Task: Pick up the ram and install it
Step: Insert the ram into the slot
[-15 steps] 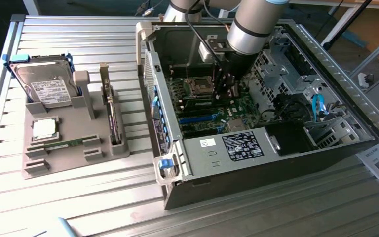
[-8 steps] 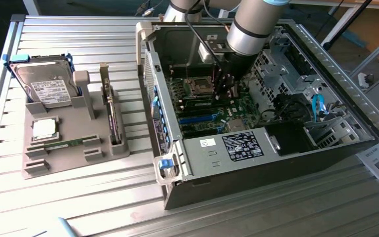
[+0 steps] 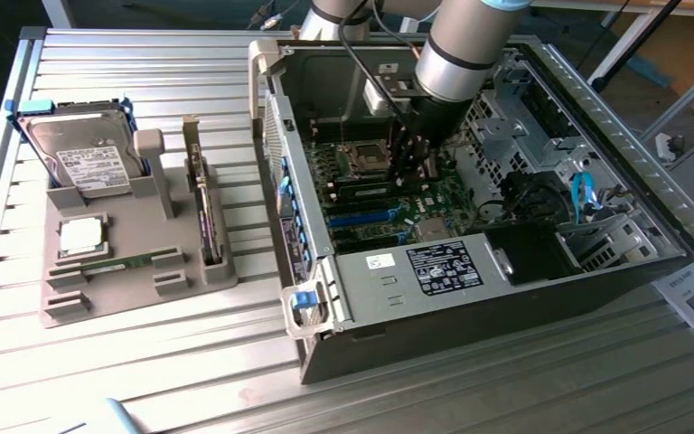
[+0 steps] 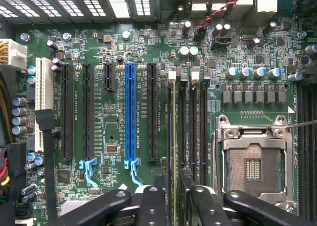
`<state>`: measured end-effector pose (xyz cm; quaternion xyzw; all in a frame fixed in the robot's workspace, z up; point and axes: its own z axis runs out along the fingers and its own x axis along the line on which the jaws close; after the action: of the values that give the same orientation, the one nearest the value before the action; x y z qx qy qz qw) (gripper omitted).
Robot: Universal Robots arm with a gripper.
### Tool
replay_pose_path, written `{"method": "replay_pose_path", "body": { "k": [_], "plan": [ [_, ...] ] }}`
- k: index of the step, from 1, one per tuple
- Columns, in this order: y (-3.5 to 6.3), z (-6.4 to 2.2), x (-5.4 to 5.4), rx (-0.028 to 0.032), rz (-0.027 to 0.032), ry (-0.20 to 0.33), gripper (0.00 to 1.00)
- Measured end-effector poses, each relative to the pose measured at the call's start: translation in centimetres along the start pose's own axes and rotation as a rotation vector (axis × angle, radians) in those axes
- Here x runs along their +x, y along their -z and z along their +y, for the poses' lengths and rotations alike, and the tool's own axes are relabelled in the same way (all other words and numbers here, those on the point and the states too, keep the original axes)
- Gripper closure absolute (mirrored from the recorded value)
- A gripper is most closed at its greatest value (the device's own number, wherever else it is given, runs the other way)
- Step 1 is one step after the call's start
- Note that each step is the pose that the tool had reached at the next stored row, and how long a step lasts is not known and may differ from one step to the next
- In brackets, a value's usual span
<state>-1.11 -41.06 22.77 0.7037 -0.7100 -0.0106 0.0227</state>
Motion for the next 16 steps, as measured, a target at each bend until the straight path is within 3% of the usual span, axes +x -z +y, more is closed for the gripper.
{"method": "replay_pose_path", "body": {
  "k": [5,7,8,10,16],
  "plan": [
    [1.8,0.08,0.0,0.0002,0.004,0.0,0.74],
    [3.18,0.15,0.1,0.0002,0.01,-0.001,0.74],
    [3.7,0.17,0.1,0.0003,0.0106,-0.001,0.75],
    [4.72,0.22,0.1,0.0004,0.0147,-0.001,0.88],
    [5.14,0.15,0.1,0.0003,0.0177,-0.001,0.89]
  ]
}}
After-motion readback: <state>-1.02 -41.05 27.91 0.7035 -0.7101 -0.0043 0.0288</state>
